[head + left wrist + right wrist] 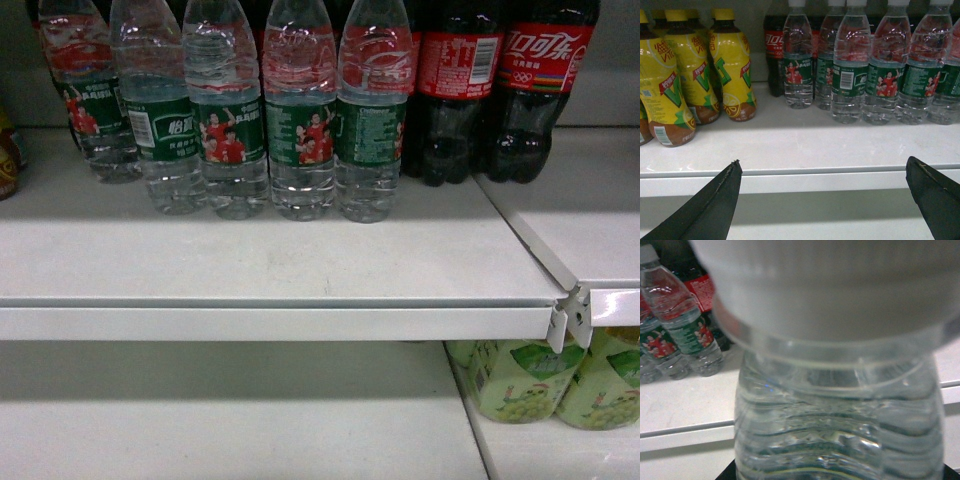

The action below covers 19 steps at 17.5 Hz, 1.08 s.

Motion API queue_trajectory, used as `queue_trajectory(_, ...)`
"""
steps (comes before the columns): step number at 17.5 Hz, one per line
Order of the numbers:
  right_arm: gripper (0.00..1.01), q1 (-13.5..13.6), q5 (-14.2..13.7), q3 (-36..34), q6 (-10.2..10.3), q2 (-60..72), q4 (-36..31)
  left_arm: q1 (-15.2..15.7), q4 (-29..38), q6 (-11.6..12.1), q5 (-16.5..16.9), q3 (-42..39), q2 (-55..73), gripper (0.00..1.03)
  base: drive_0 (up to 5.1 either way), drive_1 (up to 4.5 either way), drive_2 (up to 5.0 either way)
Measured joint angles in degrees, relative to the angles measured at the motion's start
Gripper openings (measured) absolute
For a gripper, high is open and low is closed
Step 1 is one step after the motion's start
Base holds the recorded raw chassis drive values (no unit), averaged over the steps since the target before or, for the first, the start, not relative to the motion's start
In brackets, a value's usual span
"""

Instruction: Move water from second to third shelf

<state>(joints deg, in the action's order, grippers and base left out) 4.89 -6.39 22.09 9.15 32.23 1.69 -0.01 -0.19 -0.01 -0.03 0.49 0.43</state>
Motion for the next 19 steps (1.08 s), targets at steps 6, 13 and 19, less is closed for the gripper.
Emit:
queue_trajectory(6,0.44,1.5,-0.2,-0.5,1.2,-4.5,2.6,0.0,0.0,0.0,0.0,0.0,0.0,0.98,0.0,0.0,0.0)
queue_trajectory(13,0.44,1.4,-0.5,-1.0,2.0,-4.7,3.0,0.0,0.0,0.0,0.0,0.0,0.0,0.98,0.0,0.0,0.0)
queue_trajectory(19,0.44,1.4,-0.5,-1.0,2.1,-4.7,3.0,0.0,0.0,0.0,0.0,0.0,0.0,0.98,0.0,0.0,0.0)
